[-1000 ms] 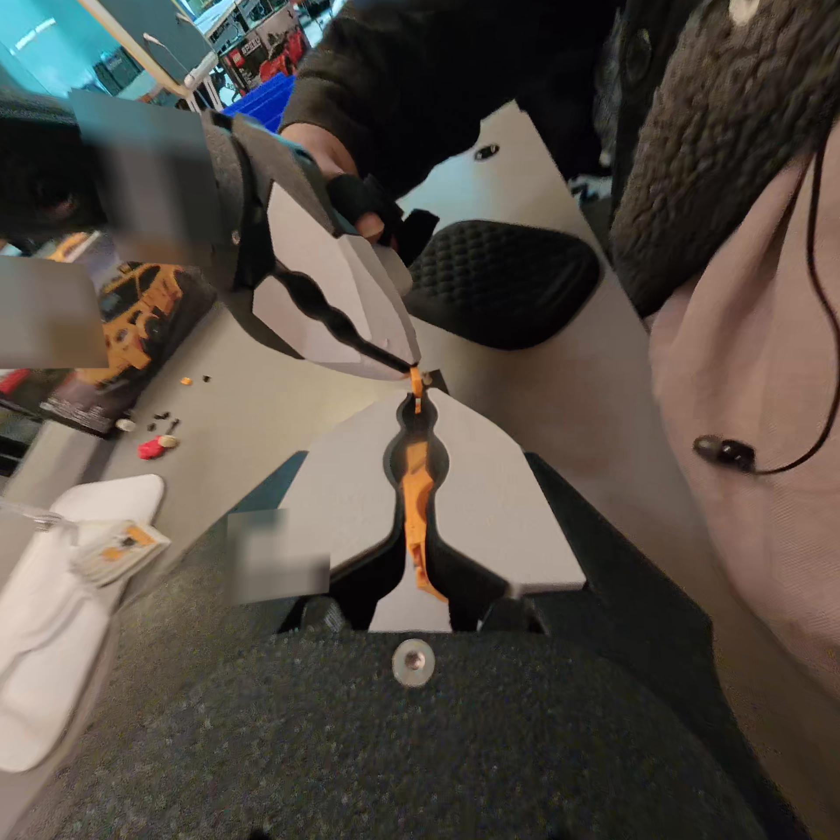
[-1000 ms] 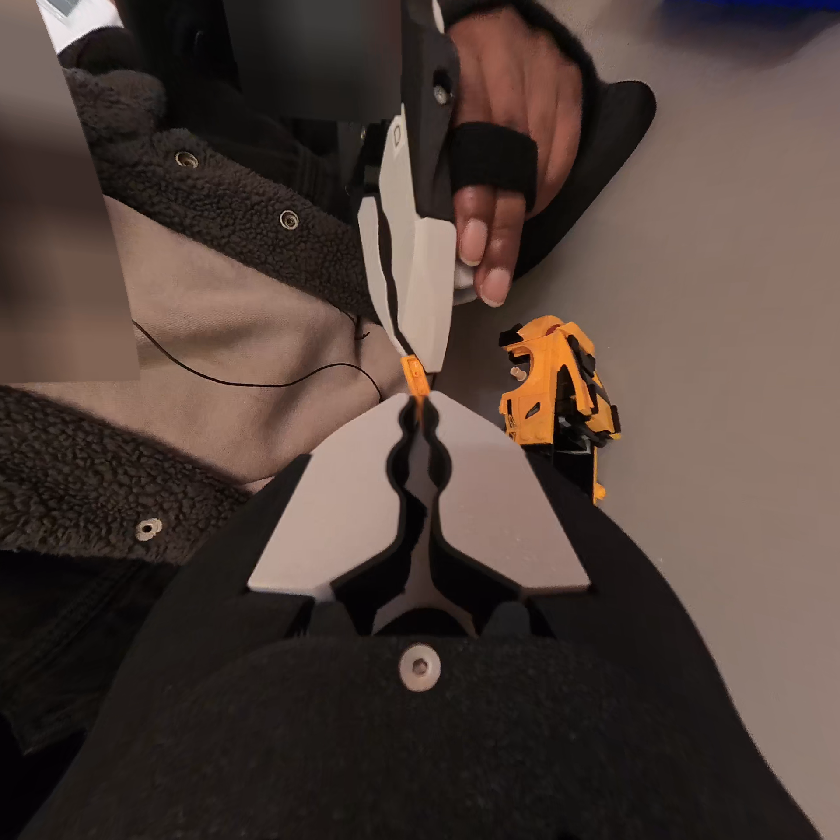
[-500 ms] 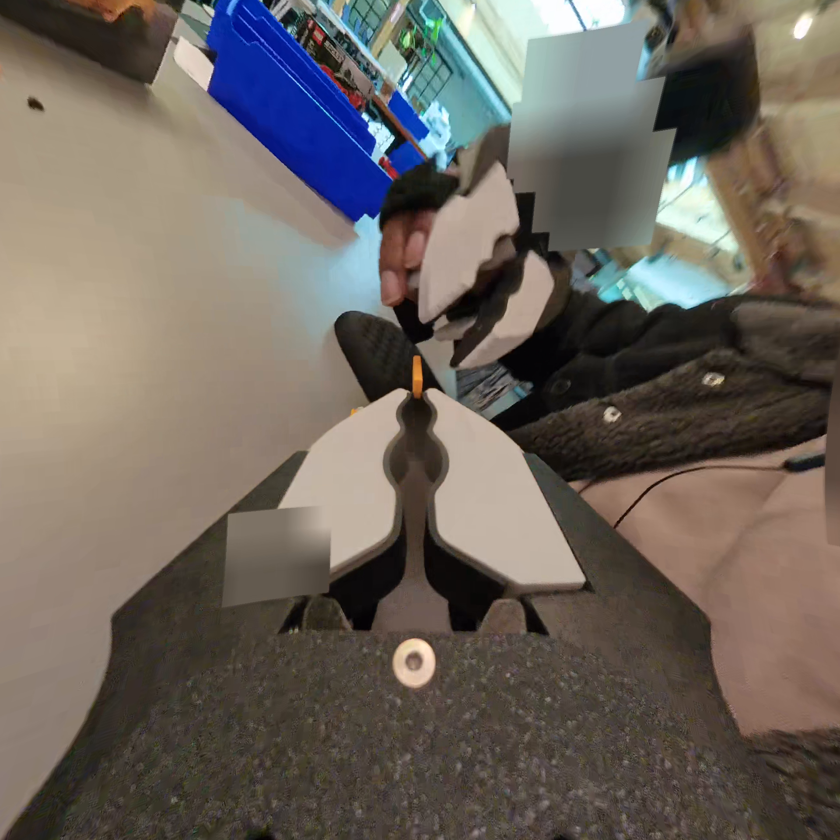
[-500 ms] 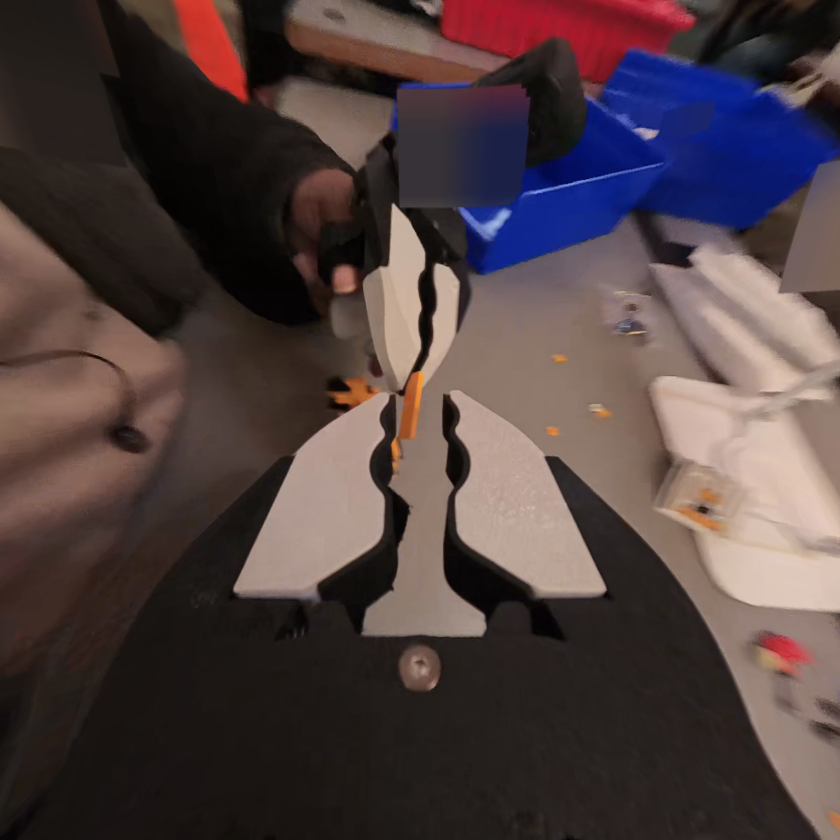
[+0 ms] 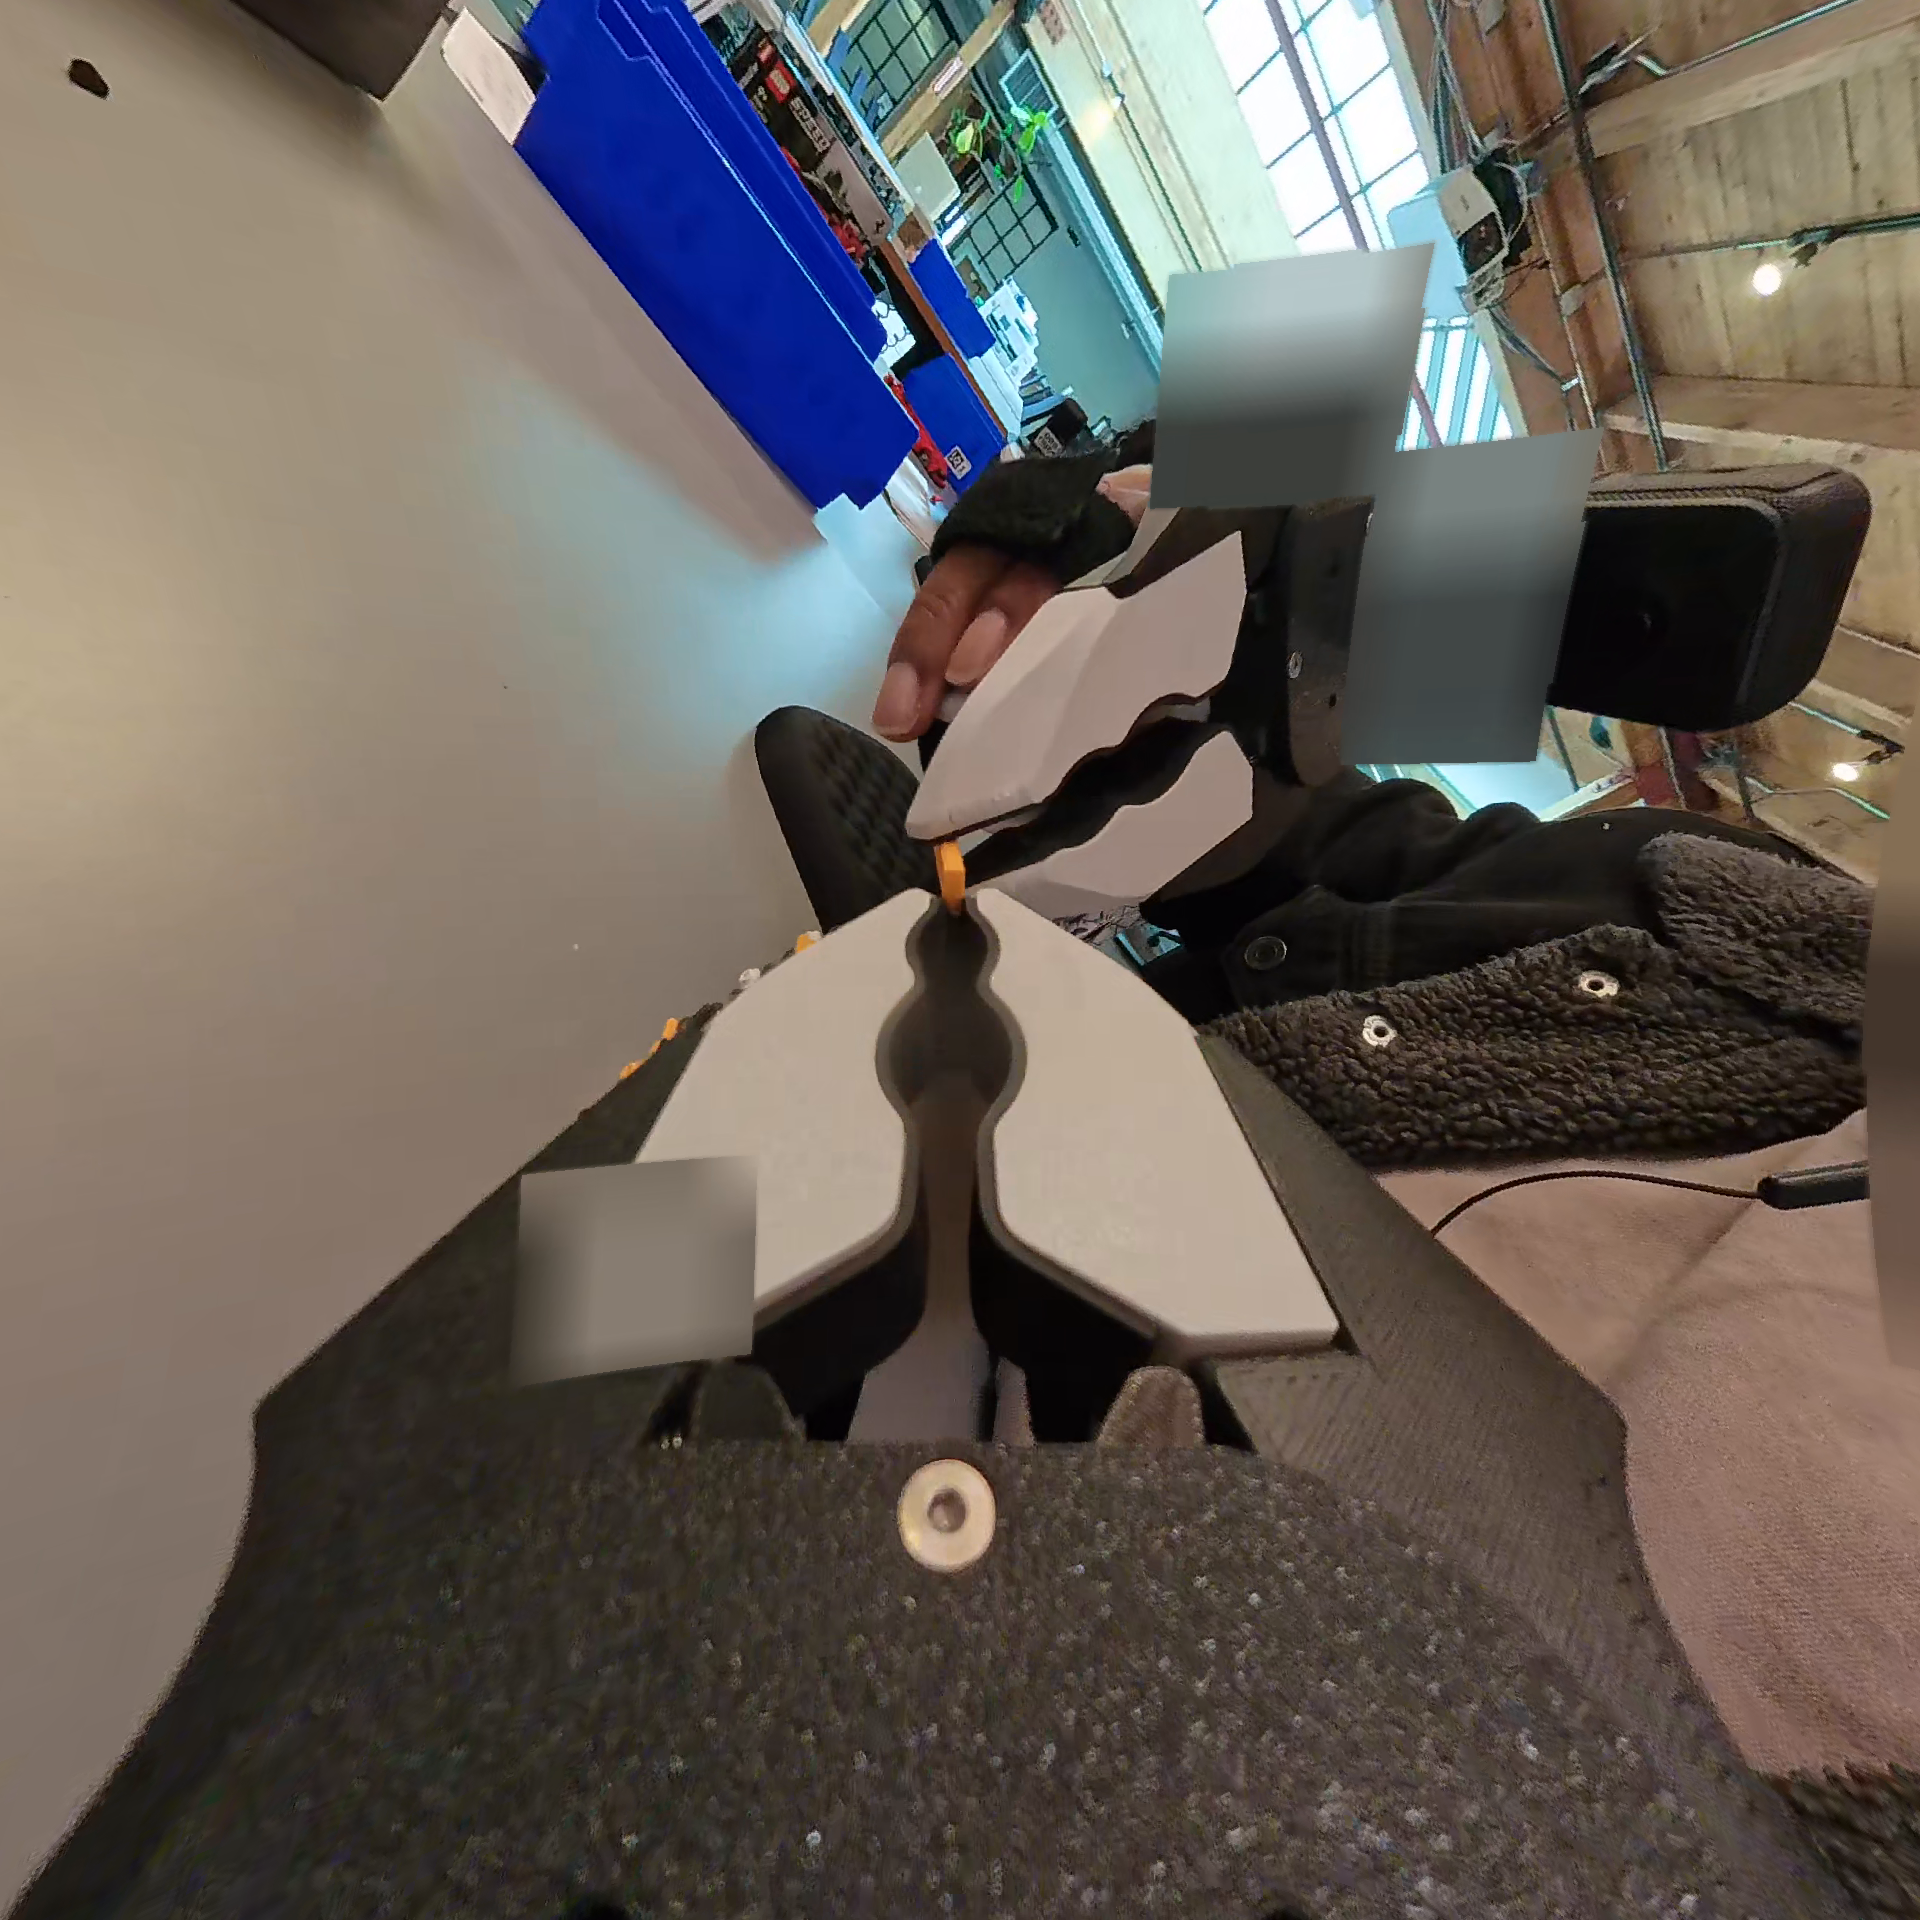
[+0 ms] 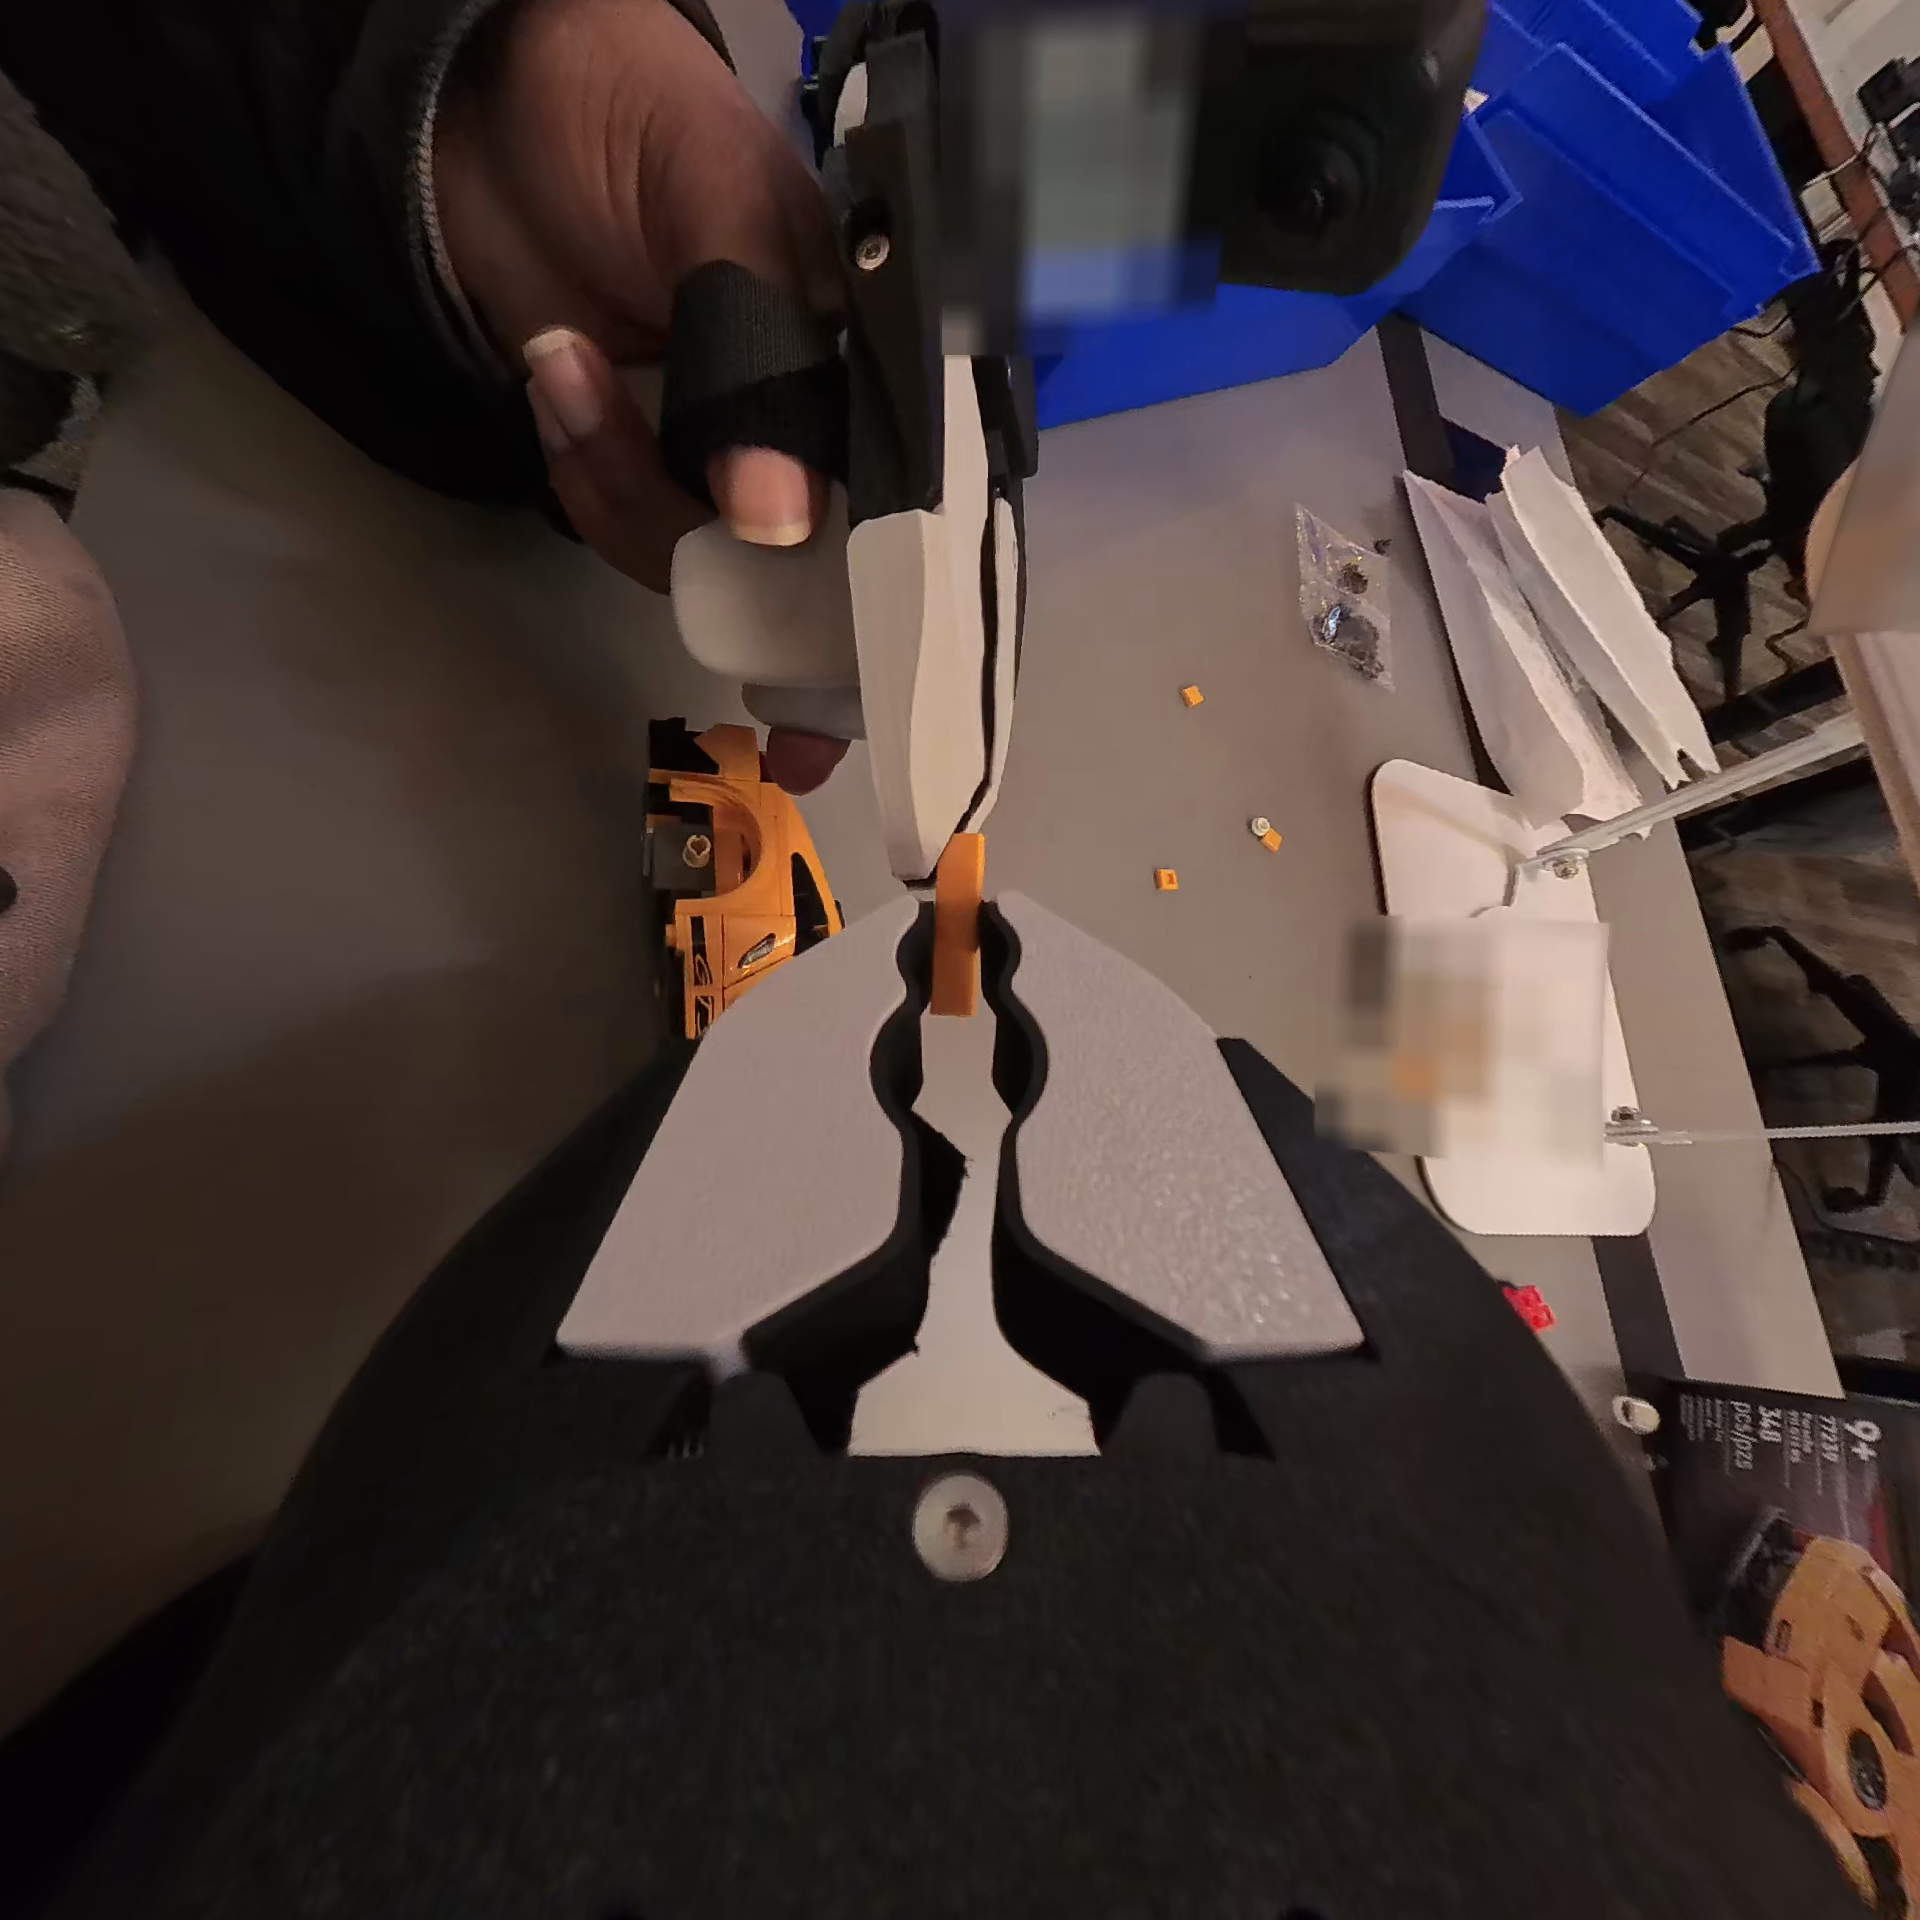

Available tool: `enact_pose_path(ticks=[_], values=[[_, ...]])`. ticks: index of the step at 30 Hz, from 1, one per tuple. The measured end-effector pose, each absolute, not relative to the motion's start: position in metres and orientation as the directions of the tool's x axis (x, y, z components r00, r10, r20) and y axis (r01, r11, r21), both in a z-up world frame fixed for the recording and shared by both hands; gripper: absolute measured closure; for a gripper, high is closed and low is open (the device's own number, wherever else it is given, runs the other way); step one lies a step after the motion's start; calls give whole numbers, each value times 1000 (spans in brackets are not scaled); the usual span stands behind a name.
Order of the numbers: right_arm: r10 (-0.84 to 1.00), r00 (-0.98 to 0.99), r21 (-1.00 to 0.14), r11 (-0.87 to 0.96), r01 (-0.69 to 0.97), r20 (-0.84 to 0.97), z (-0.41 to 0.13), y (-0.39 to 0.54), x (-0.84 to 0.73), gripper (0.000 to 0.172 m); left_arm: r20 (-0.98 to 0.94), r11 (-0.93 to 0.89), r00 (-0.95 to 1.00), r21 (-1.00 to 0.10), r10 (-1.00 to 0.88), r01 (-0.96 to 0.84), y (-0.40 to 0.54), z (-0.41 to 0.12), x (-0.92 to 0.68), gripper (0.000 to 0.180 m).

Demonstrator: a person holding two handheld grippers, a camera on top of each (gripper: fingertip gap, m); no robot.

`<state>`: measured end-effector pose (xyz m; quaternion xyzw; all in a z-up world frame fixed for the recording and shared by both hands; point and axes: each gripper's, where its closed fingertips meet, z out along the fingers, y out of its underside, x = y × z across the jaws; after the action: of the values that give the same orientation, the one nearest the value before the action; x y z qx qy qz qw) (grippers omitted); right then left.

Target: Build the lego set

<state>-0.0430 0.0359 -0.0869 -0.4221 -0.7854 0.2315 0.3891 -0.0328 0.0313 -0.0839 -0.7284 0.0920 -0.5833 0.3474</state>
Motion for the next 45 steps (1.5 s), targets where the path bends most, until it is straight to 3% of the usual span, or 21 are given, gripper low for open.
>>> enact_pose_path(ticks=[4, 10, 15, 22, 37, 45], values=[[876, -365, -724, 470, 505, 315, -87, 34, -41, 164, 756, -719, 300, -651, -582, 245, 29, -83, -32, 178], [897, -441, -648, 325, 689, -19, -112, 27, -15, 164, 398, -471, 489, -882, -776, -31, 22, -96, -51, 138], [886, -448, -553, 317, 771, -118, -135, 23, -6, 164, 183, -355, 484, -888, -856, -292, 6, -137, -53, 116], [874, -455, -506, 319, 801, -170, -142, 20, -7, 164, 127, -330, 456, -855, -881, -400, 1, -161, -51, 119], [859, -423, -481, 252, 840, -289, -142, 21, -7, 160, 95, -312, 454, -847, -886, -431, 2, -167, -47, 127], [857, -462, -481, 313, 819, -229, -141, 21, -6, 158, 77, -301, 462, -850, -883, -432, 4, -167, -47, 135]])
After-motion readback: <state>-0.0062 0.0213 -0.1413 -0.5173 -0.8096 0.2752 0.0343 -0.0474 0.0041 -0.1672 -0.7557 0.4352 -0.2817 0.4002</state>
